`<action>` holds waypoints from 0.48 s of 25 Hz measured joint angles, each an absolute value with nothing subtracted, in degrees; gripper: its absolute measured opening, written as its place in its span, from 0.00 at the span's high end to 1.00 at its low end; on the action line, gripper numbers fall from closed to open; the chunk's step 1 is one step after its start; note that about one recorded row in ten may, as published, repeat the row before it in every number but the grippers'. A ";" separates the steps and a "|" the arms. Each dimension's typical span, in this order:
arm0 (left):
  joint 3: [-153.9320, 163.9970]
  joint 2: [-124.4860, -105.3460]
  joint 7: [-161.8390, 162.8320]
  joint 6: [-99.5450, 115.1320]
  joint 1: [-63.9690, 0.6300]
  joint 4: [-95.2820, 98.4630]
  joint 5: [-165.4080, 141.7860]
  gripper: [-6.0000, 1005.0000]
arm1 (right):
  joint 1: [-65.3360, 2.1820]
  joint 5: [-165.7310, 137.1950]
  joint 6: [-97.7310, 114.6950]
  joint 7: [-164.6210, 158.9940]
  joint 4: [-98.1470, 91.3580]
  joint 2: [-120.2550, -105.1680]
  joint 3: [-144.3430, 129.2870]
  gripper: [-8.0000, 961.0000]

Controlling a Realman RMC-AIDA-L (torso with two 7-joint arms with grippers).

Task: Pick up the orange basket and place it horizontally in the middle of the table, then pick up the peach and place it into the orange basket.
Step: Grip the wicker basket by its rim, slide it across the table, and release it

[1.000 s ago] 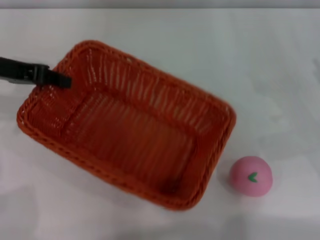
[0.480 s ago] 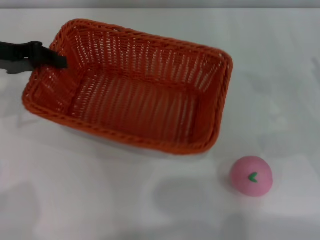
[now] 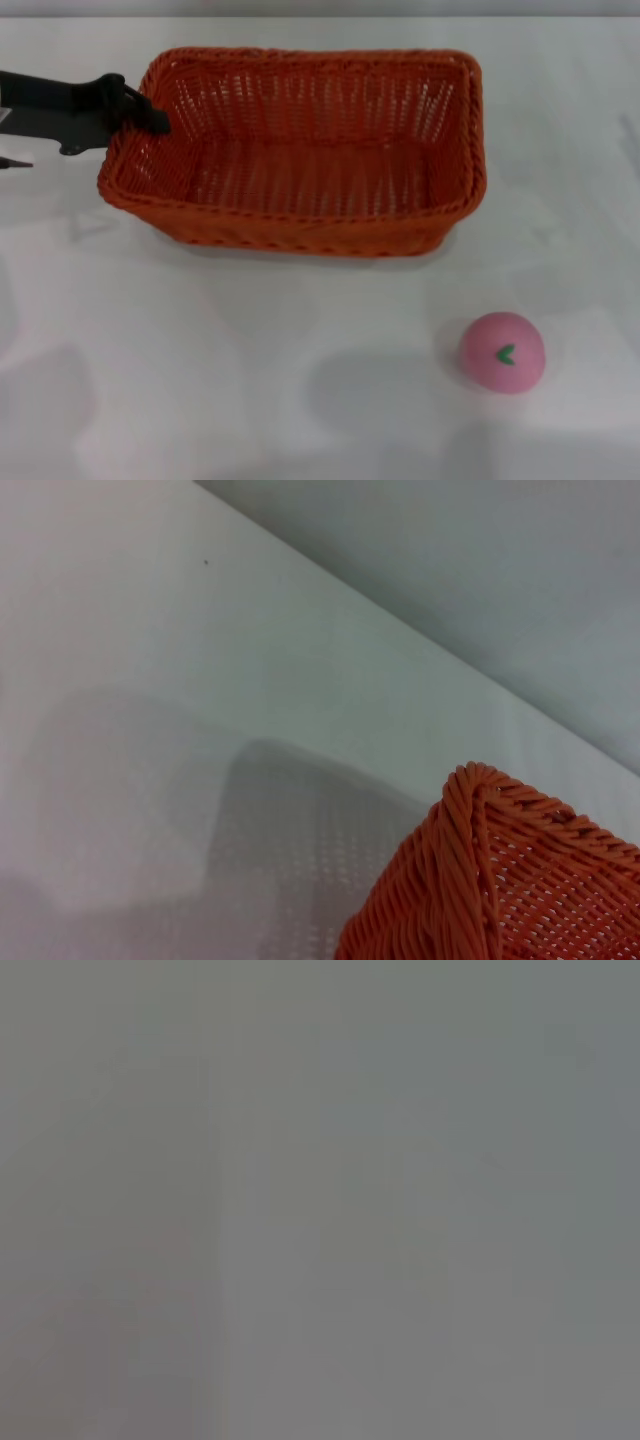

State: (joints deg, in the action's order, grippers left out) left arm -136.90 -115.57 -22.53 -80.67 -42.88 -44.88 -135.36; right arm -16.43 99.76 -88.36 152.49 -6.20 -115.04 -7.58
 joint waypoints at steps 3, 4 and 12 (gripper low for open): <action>-136.86 -115.66 -21.12 -79.73 -43.44 -44.72 -135.50 0.85 | -16.57 99.76 -88.39 152.49 -6.04 -115.05 -7.51 0.28; -136.83 -115.69 -20.84 -79.48 -43.58 -44.61 -135.53 0.85 | -16.64 99.76 -88.38 152.49 -6.02 -115.07 -7.52 0.28; -132.49 -116.21 -19.28 -76.70 -44.50 -44.03 -135.62 0.85 | -16.95 99.76 -88.22 152.49 -5.97 -115.13 -7.44 0.28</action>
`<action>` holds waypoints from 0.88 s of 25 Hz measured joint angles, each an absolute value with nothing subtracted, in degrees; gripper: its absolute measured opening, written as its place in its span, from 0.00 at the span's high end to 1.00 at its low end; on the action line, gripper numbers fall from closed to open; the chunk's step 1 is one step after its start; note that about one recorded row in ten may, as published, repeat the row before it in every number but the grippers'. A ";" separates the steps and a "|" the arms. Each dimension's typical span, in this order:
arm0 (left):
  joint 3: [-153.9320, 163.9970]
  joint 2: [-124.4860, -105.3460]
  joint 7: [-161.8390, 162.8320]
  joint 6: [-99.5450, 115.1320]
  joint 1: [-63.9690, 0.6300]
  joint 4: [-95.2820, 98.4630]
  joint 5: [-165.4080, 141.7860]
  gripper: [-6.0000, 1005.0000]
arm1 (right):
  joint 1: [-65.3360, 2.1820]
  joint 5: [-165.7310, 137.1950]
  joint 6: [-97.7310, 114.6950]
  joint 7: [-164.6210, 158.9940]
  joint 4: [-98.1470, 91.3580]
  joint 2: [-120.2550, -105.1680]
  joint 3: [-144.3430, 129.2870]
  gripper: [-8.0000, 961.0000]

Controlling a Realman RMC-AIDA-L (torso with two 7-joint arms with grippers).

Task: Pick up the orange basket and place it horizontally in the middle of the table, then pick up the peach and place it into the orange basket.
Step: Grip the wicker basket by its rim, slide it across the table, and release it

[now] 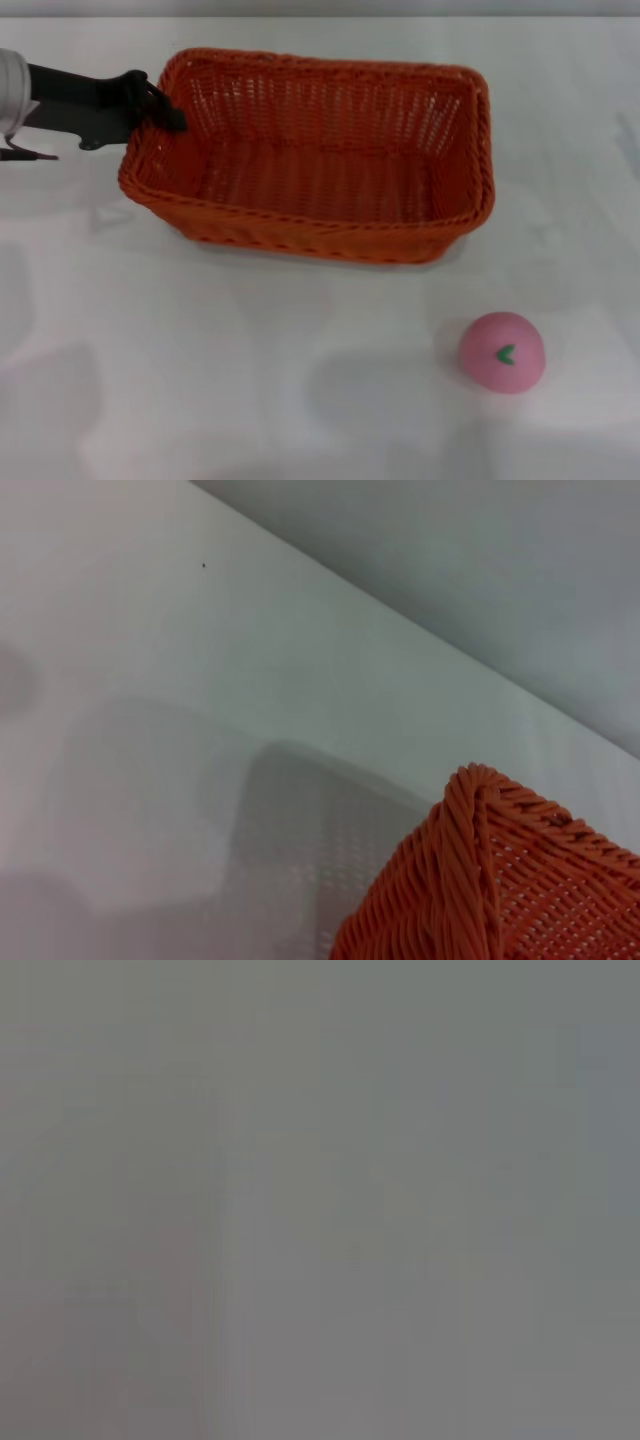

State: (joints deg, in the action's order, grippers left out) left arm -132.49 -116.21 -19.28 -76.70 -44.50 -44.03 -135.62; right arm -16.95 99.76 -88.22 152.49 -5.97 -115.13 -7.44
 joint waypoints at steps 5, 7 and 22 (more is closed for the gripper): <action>-132.26 -116.31 -19.71 -75.30 -45.22 -41.27 -135.61 0.85 | -16.97 99.76 -88.13 152.49 -5.97 -115.13 -7.41 0.28; -132.27 -116.31 -19.82 -75.11 -45.26 -41.14 -135.52 0.85 | -16.95 99.76 -88.10 152.49 -5.97 -115.13 -7.42 0.28; -132.28 -116.68 -20.10 -75.53 -45.09 -39.90 -134.93 0.85 | -16.59 99.74 -88.34 152.49 -5.97 -115.05 -7.66 0.28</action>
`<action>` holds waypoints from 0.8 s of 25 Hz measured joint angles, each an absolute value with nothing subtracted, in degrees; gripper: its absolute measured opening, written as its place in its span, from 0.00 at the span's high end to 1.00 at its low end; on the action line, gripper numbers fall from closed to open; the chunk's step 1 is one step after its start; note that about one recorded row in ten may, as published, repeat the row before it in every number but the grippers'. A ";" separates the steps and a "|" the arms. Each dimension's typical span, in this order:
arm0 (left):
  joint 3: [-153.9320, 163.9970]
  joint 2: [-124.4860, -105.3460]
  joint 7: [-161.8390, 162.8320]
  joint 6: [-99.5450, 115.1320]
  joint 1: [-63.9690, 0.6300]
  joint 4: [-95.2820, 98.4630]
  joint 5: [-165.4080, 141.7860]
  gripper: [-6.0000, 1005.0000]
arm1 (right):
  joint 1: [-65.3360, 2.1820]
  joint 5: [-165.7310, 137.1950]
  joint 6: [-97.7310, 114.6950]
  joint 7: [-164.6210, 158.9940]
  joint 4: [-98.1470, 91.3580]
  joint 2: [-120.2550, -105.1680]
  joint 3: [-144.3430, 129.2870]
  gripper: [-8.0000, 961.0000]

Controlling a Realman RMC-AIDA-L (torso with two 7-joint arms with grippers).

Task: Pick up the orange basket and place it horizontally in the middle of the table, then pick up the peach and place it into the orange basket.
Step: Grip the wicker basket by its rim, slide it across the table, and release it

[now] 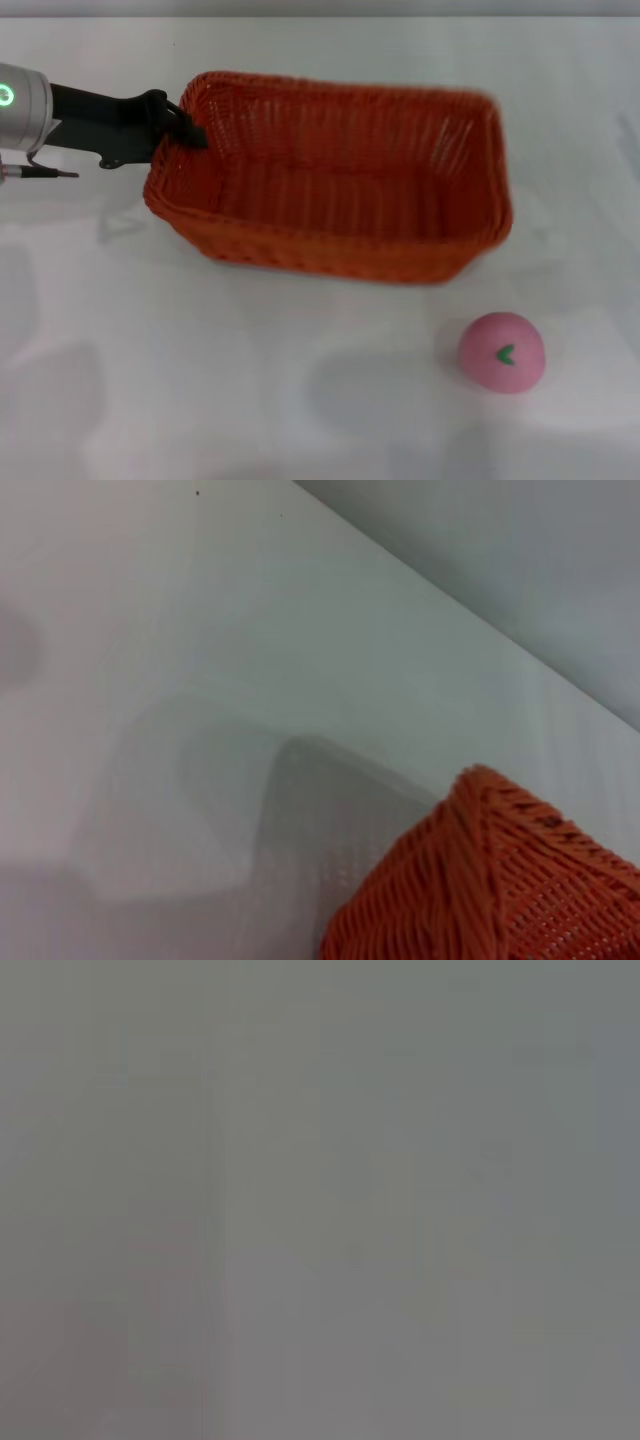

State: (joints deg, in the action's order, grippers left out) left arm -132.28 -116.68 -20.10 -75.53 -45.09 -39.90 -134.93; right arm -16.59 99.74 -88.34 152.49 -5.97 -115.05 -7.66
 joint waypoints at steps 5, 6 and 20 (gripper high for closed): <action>-132.35 -116.98 -21.34 -75.79 -44.83 -39.86 -134.87 0.82 | -16.49 99.68 -88.46 152.49 -5.97 -115.04 -7.73 0.28; -132.38 -117.07 -21.61 -75.85 -44.79 -39.84 -134.85 0.80 | -16.49 99.66 -88.47 152.49 -5.97 -115.04 -7.74 0.28; -132.94 -116.32 -28.73 -77.30 -43.65 -36.65 -129.37 0.44 | -16.50 99.47 -88.67 152.35 -5.97 -115.05 -7.84 0.28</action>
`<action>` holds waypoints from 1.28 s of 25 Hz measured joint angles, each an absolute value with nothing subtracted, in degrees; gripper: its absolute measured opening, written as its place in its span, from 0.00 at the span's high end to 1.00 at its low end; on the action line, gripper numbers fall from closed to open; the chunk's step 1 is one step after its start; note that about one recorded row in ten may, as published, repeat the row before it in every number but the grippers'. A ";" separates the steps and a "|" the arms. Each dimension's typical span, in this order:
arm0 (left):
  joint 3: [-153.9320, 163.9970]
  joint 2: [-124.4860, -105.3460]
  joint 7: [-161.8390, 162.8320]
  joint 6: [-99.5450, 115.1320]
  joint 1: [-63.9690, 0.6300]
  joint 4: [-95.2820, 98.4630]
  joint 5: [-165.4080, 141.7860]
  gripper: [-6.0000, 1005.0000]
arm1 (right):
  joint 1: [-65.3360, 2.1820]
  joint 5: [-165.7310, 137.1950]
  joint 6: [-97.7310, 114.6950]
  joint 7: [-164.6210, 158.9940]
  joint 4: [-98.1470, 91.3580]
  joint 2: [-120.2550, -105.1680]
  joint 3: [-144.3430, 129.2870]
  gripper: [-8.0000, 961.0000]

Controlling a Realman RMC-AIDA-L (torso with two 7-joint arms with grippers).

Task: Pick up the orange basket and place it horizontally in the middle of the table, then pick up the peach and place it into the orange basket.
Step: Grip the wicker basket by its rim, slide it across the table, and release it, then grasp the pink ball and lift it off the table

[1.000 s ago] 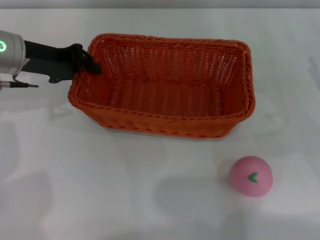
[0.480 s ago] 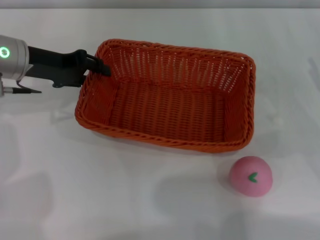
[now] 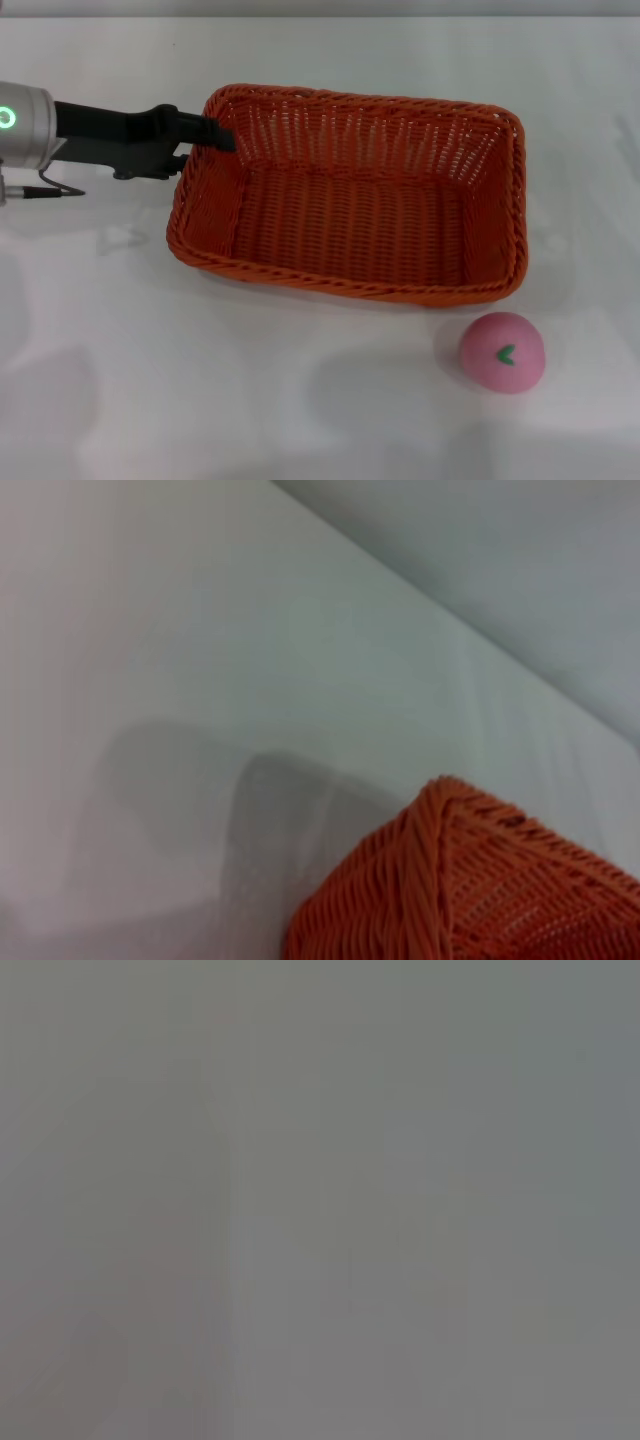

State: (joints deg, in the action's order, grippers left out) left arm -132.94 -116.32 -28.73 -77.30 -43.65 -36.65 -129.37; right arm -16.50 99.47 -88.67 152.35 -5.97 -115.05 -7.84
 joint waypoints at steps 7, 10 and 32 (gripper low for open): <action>-133.05 -114.80 -36.27 -77.01 -39.49 -36.92 -123.93 0.31 | -14.22 98.18 -90.32 151.84 -8.36 -114.83 -9.42 0.28; -133.07 -114.39 -41.14 -77.21 -37.39 -37.81 -120.94 0.25 | -11.78 97.50 -90.64 146.61 -14.62 -114.74 -12.43 0.28; -138.24 -118.72 -98.76 -77.73 -18.13 -40.61 -91.20 0.18 | -5.32 65.70 -103.55 97.93 -67.06 -113.26 -33.54 0.27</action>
